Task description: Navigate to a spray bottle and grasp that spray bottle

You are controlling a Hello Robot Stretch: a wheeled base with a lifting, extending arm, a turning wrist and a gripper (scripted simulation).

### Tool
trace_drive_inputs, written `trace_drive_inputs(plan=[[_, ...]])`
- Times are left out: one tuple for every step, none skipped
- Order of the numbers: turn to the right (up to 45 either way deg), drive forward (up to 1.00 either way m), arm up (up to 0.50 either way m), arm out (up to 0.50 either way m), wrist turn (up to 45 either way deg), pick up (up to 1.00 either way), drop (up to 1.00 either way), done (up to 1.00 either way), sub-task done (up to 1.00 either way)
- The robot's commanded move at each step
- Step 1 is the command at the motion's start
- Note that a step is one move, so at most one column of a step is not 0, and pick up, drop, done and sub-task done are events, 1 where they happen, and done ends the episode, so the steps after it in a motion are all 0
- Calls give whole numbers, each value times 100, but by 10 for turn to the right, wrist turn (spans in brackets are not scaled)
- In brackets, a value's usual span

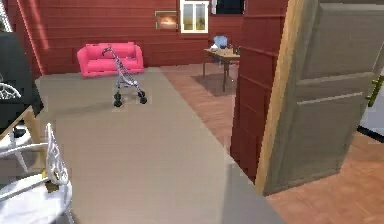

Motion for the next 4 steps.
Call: trace_drive_inputs(plan=[[0,100,0,0,0,0,0,0,0],[-60,0,0,0,0,0,0,0,0],[0,65,0,0,0,0,0,0,0],[330,0,0,0,0,0,0,0,0]])
